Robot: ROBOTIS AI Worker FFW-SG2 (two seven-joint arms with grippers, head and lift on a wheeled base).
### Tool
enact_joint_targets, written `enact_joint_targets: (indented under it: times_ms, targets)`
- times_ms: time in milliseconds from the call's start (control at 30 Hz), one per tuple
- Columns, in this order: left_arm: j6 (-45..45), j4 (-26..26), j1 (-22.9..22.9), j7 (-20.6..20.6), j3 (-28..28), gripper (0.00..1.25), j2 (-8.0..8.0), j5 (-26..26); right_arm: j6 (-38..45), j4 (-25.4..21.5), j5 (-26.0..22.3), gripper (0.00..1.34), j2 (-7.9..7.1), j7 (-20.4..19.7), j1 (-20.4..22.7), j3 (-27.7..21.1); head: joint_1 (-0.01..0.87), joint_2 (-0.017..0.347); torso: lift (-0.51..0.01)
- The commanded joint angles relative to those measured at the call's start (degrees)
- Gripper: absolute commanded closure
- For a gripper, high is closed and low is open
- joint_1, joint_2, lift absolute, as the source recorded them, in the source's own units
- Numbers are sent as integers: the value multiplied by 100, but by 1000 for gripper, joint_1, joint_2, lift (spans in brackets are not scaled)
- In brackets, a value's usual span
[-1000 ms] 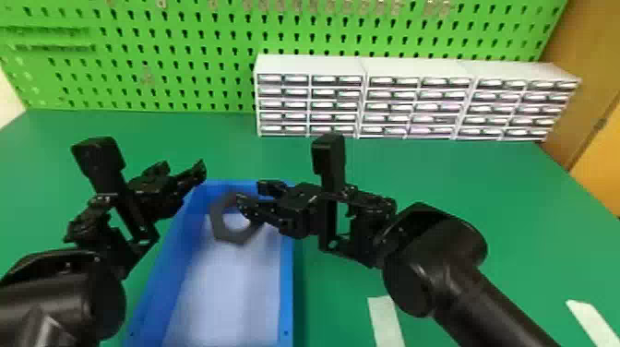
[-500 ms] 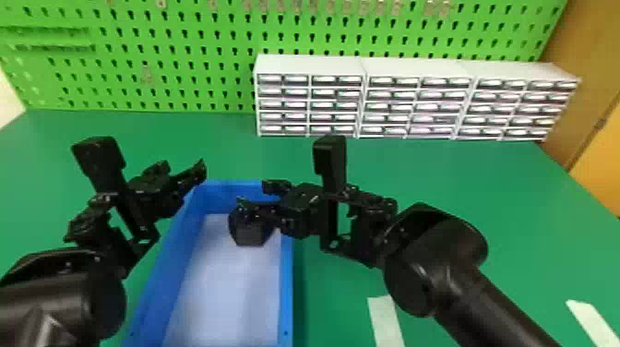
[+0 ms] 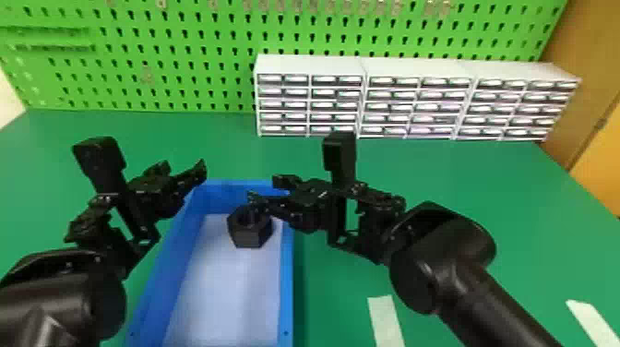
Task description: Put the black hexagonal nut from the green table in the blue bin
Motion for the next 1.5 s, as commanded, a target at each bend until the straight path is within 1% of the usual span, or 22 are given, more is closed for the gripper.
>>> enact_joint_targets:
  times_ms: [0, 167, 467, 567, 700, 833, 1100, 1300, 1467]
  targets:
    - [0, 0, 15, 0, 19, 453, -2, 9, 39, 0, 201, 570, 35, 9, 129, -308, 691, 9, -97]
    - [0, 0, 33, 0, 36, 453, -2, 9, 47, -9, 403, 570, 115, 9, 322, -756, 691, 9, -97]
    - [0, 0, 51, 0, 54, 453, -2, -8, 39, -114, 887, 570, 290, 88, 770, -1872, 691, 9, -97]
    - [0, 0, 51, 0, 54, 453, 6, -8, 39, -193, 1036, 570, 361, 97, 928, -2250, 691, 9, -97]
    - [0, 0, 51, 0, 62, 453, 6, -8, 39, -255, 1265, 570, 492, 114, 1148, -2786, 691, 9, -97]
    - [0, 0, 51, 0, 62, 453, 6, -8, 39, -334, 1423, 570, 572, 132, 1306, -3173, 691, 9, -97]
    - [0, 0, 51, 0, 62, 453, 24, -8, 39, -492, 1722, 570, 659, 141, 1526, -3815, 691, 9, -97]
    - [0, 0, 51, 0, 71, 453, 24, 27, 30, -589, 1801, 570, 730, 141, 1667, -4315, 691, 9, -97]
    - [0, 0, 51, 0, 71, 453, 24, 27, 30, -650, 1783, 572, 730, 141, 1728, -4614, 691, 9, -97]
